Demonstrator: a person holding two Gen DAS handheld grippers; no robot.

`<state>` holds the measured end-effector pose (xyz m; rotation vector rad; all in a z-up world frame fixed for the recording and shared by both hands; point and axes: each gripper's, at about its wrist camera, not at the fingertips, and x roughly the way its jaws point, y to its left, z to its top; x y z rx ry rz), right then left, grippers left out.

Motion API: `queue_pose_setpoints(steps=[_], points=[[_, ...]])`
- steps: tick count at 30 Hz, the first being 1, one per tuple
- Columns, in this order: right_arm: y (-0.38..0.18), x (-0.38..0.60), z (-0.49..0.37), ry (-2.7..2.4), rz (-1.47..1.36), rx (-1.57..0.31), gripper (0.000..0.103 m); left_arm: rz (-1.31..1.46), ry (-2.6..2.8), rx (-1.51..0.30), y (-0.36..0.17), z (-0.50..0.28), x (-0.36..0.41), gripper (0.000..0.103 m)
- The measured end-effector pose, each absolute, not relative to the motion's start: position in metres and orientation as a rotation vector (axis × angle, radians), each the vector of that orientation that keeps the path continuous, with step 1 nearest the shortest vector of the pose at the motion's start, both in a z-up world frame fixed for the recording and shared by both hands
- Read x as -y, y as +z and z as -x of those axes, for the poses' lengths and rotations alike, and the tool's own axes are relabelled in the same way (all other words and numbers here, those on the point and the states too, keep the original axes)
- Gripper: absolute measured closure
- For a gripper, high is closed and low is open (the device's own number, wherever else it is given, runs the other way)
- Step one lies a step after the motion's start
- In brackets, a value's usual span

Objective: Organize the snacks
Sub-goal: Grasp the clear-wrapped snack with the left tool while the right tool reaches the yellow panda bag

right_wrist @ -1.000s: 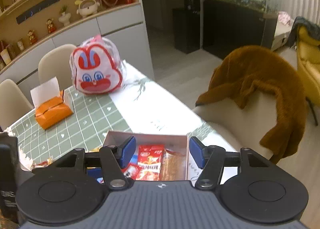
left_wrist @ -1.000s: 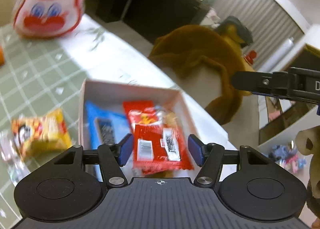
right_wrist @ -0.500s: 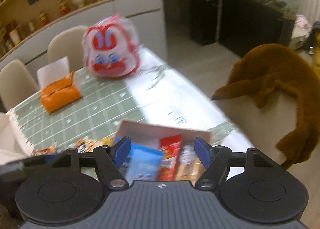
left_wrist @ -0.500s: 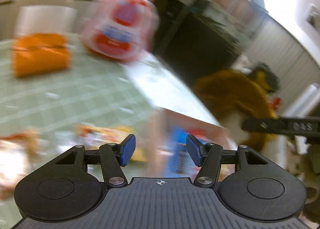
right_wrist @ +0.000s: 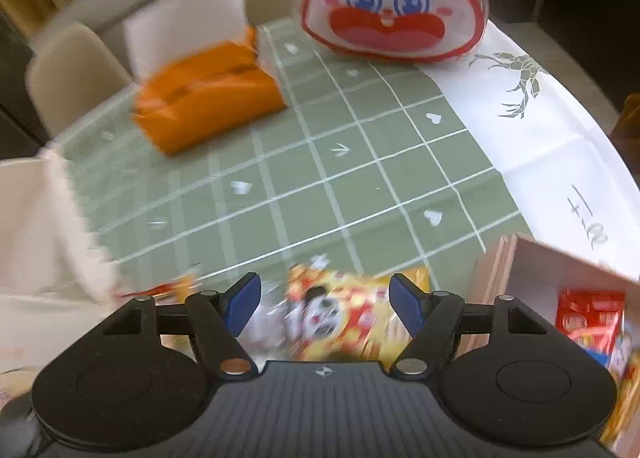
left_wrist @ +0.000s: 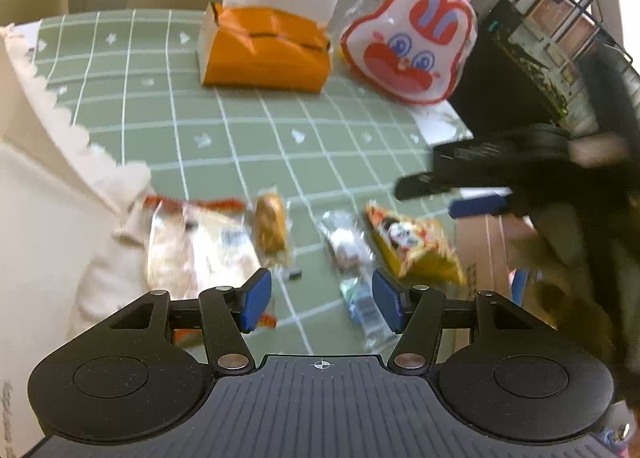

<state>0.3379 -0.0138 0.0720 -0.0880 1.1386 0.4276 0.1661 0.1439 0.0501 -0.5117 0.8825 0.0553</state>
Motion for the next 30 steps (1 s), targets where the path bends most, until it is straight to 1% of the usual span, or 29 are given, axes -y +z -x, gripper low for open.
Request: queue_pose_setpoints(steps=[2, 4, 5, 6, 9, 11, 15, 21, 24, 26, 28, 30], points=[[0.055, 0.007, -0.348, 0.396, 0.137, -1.169, 0.032, 0.521, 0.048, -0.891, 0.045, -0.163, -0.145, 0.042], [0.046, 0.008, -0.351, 0.392, 0.137, -1.191, 0.034, 0.536, 0.04, -0.892, 0.042, -0.155, -0.149, 0.048], [0.044, 0.01, -0.349, 0.405, 0.12, -1.196, 0.041, 0.548, 0.04, -0.885, 0.042, -0.155, -0.151, 0.054], [0.043, 0.013, -0.345, 0.424, 0.109, -1.203, 0.05, 0.56, 0.044, -0.877, 0.042, -0.155, -0.154, 0.056], [0.041, 0.018, -0.328, 0.497, 0.081, -1.242, 0.058, 0.588, 0.065, -0.851, 0.043, -0.155, -0.162, 0.056], [0.04, 0.023, -0.312, 0.536, 0.075, -1.258, 0.06, 0.592, 0.062, -0.853, 0.044, -0.16, -0.163, 0.056], [0.037, 0.032, -0.281, 0.576, 0.077, -1.28, 0.06, 0.51, 0.0, -0.886, 0.044, -0.184, -0.153, 0.056], [0.035, 0.042, -0.265, 0.566, 0.037, -1.281, 0.061, 0.332, -0.027, -0.97, 0.033, -0.238, -0.125, 0.056], [0.039, 0.045, -0.254, 0.57, 0.039, -1.265, 0.06, 0.244, -0.028, -1.021, 0.023, -0.253, -0.112, 0.055], [0.041, 0.046, -0.244, 0.582, 0.044, -1.252, 0.06, 0.192, -0.039, -1.009, 0.022, -0.255, -0.105, 0.055], [0.043, 0.047, -0.236, 0.608, 0.051, -1.239, 0.056, 0.149, -0.044, -1.011, 0.022, -0.253, -0.101, 0.058], [0.045, 0.047, -0.228, 0.628, 0.058, -1.225, 0.049, 0.152, -0.054, -1.013, 0.023, -0.247, -0.102, 0.06]])
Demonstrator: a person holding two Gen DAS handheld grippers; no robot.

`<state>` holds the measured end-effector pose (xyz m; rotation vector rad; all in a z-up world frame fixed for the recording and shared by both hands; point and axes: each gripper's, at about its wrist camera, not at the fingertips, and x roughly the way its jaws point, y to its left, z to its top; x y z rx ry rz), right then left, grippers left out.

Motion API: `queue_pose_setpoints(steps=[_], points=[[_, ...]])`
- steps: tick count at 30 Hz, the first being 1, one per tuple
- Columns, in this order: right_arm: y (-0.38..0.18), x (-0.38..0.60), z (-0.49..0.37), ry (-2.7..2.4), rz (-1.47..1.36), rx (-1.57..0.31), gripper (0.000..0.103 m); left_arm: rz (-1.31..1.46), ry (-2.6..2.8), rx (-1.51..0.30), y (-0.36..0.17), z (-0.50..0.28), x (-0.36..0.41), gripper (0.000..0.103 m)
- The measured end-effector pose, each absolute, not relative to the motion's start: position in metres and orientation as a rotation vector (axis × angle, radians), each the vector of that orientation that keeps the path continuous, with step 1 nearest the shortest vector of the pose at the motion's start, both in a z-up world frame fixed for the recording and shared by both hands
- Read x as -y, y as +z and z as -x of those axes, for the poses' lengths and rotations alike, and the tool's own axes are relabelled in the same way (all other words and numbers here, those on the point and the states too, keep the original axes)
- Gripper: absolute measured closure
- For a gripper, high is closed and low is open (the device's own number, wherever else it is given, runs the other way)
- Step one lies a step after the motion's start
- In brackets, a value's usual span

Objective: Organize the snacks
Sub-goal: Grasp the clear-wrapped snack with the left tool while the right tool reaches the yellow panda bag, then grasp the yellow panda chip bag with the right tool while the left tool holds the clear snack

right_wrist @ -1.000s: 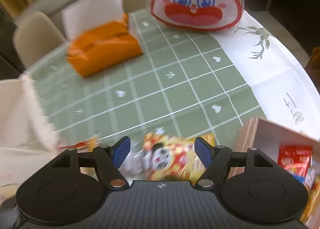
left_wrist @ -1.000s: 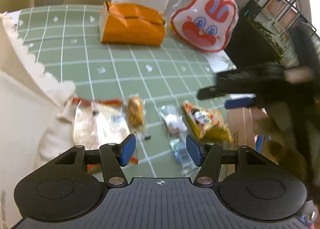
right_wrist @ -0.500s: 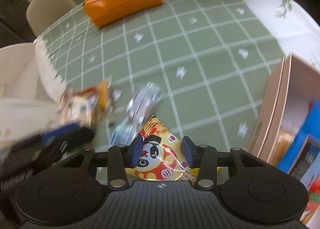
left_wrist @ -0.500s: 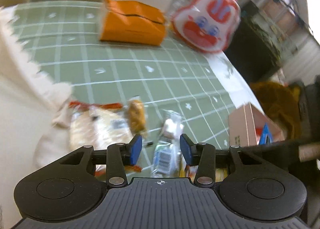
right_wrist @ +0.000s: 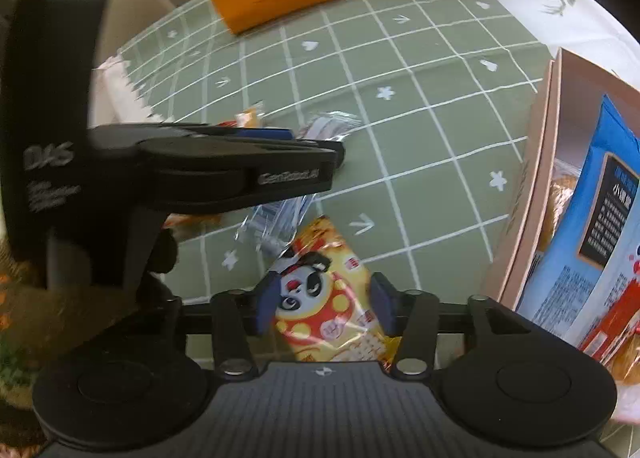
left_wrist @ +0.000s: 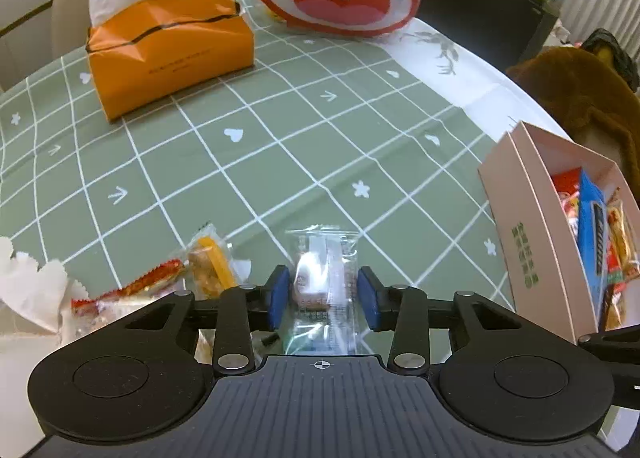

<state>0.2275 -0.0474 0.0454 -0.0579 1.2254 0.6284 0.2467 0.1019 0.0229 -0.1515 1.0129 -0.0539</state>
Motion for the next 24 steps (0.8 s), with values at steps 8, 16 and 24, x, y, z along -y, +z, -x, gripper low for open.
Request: queue_pose_setpoints(steps=[8, 16, 24], points=[[0.049, 0.043, -0.189, 0.671, 0.143, -1.203, 0.033, 0.207, -0.069, -1.026, 0.027, -0.206, -0.111, 0.06], [0.045, 0.066, -0.156, 0.59, 0.122, -1.172, 0.064, 0.26, -0.071, -1.037, 0.029, -0.157, -0.114, 0.061], [0.043, 0.093, -0.125, 0.57, 0.039, -1.208, 0.077, 0.303, -0.127, -1.028, 0.028, -0.112, -0.108, 0.061]])
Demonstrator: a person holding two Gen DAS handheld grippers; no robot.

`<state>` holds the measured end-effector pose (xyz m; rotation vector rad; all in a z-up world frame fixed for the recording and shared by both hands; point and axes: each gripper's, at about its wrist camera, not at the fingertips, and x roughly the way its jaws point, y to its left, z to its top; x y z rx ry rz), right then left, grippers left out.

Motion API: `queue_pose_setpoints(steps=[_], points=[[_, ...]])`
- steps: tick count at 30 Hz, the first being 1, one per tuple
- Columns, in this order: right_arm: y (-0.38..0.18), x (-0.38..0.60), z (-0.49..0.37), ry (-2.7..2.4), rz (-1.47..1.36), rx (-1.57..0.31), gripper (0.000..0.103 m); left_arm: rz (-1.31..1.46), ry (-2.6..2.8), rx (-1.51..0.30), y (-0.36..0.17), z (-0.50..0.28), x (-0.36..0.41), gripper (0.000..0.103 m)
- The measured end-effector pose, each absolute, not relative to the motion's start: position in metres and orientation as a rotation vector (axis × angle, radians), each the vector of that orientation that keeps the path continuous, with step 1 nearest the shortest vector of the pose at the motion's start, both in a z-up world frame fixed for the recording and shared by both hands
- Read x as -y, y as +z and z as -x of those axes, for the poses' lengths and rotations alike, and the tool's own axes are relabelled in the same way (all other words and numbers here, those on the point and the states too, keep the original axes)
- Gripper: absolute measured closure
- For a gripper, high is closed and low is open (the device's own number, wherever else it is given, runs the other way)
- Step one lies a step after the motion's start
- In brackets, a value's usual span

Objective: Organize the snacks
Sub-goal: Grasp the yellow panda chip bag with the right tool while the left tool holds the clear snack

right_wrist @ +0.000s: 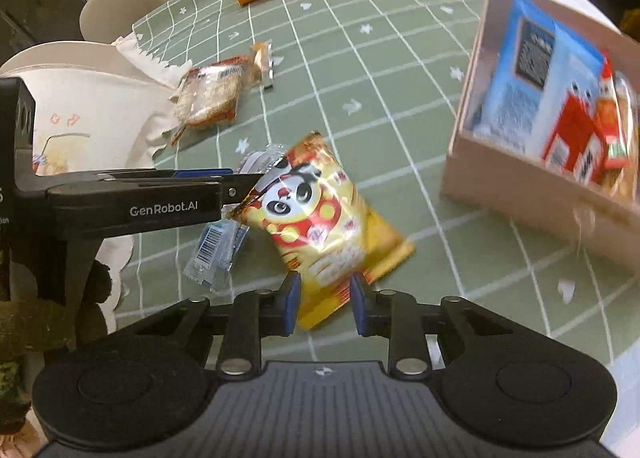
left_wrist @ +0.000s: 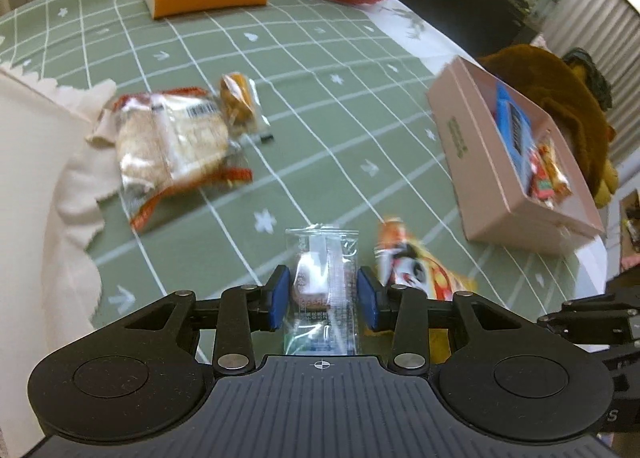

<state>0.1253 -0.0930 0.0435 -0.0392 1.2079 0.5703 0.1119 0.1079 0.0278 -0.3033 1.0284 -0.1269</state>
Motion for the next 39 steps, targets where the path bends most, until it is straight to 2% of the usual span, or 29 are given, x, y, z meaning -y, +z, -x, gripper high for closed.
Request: queue_pose_setpoints(steps=[5, 7, 9, 10, 17, 22, 30, 39], points=[[0.047, 0.096, -0.103, 0.566, 0.065, -1.181, 0.075, 0.284, -0.14, -1.029, 0.029, -0.099, -0.103, 0.061], [0.049, 0.098, -0.099, 0.536, 0.085, -1.162, 0.064, 0.274, -0.114, -1.028, 0.029, -0.094, -0.103, 0.061], [0.051, 0.098, -0.098, 0.494, 0.097, -1.137, 0.042, 0.279, -0.103, -1.029, 0.029, -0.089, -0.105, 0.061], [0.052, 0.098, -0.099, 0.475, 0.101, -1.123, 0.041, 0.285, -0.109, -1.029, 0.029, -0.086, -0.105, 0.061], [0.036, 0.101, -0.114, 0.408, 0.162, -1.128, 0.04, 0.283, -0.127, -1.031, 0.029, -0.071, -0.099, 0.061], [0.035, 0.112, -0.113, 0.147, 0.281, -0.999, 0.041, 0.275, -0.121, -1.026, 0.028, -0.061, -0.096, 0.061], [0.051, 0.114, -0.111, 0.278, -0.143, -1.128, 0.04, 0.268, -0.091, -1.018, 0.029, -0.051, -0.104, 0.061], [0.039, 0.067, -0.151, 0.223, -0.241, -1.244, 0.037, 0.275, -0.098, -1.0, 0.028, -0.047, -0.107, 0.06]])
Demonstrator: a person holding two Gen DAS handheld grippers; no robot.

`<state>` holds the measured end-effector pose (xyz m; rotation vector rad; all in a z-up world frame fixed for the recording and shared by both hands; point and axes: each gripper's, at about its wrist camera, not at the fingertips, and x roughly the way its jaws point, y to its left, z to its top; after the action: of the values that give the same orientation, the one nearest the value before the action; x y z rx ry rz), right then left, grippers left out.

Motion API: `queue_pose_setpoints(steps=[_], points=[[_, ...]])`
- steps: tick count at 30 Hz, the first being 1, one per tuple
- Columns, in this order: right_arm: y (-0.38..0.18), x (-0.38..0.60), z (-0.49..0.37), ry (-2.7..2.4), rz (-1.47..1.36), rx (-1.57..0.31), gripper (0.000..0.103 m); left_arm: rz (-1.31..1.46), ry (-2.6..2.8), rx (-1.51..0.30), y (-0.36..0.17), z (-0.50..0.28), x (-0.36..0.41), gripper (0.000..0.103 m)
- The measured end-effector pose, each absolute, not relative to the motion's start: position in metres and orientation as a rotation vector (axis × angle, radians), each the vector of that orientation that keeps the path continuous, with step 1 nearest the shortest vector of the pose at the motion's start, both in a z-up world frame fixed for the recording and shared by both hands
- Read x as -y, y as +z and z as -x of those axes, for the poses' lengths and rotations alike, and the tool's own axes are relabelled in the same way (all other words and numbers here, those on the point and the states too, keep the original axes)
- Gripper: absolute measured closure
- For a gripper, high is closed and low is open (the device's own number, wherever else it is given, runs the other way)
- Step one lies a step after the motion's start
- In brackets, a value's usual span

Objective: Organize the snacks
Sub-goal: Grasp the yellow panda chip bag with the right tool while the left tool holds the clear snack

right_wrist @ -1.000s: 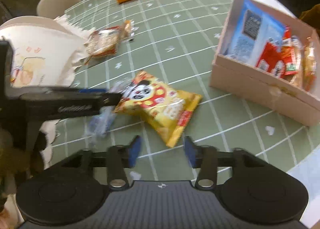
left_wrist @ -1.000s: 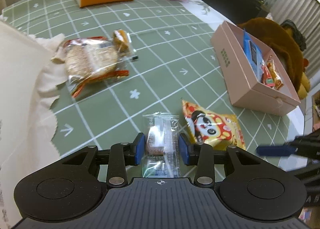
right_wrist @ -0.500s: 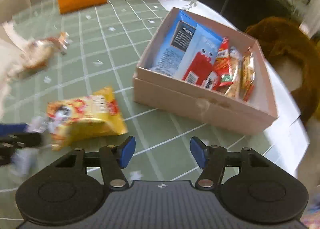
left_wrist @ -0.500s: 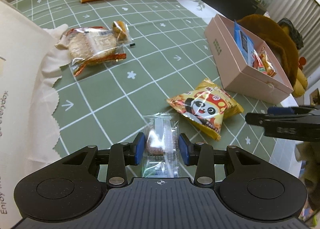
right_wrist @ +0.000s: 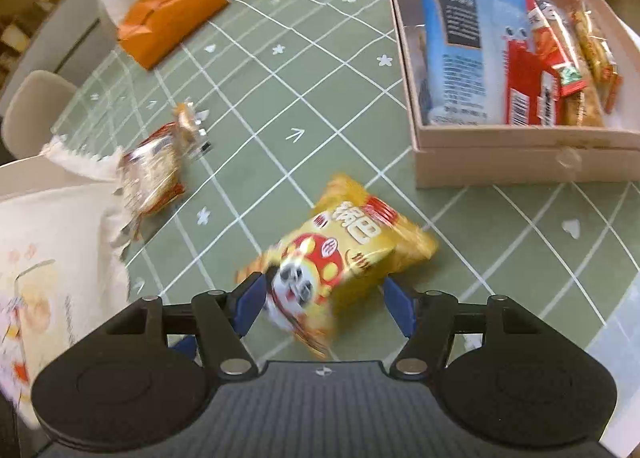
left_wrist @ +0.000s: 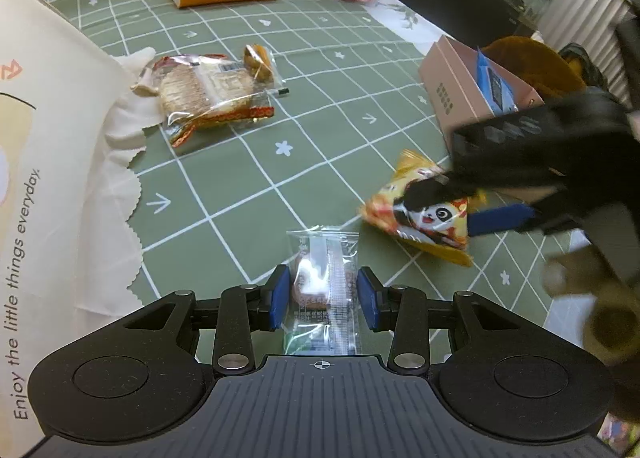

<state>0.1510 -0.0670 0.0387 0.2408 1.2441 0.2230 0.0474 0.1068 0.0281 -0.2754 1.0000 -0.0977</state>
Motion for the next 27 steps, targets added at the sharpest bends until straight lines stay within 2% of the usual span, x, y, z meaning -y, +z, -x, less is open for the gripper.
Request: queue_pose_setpoints(steps=[3, 5, 10, 18, 27], points=[[0.03, 0.056, -0.165, 0.193, -0.203, -1.251, 0.036, 0.255, -0.093, -0.994, 0.028, -0.046, -0.103, 0.06], [0.028, 0.052, -0.167, 0.181, -0.157, -1.226, 0.031, 0.249, -0.091, -0.993, 0.029, -0.046, -0.102, 0.06], [0.026, 0.044, -0.167, 0.178, -0.086, -1.213, 0.03, 0.282, -0.089, -0.984, 0.028, -0.045, -0.106, 0.06], [0.028, 0.057, -0.139, 0.249, 0.015, -1.18, 0.045, 0.309, -0.095, -0.982, 0.026, -0.045, -0.109, 0.06], [0.033, 0.111, -0.104, 0.193, 0.035, -1.162, 0.045, 0.329, -0.106, -0.992, 0.025, -0.048, -0.105, 0.06]])
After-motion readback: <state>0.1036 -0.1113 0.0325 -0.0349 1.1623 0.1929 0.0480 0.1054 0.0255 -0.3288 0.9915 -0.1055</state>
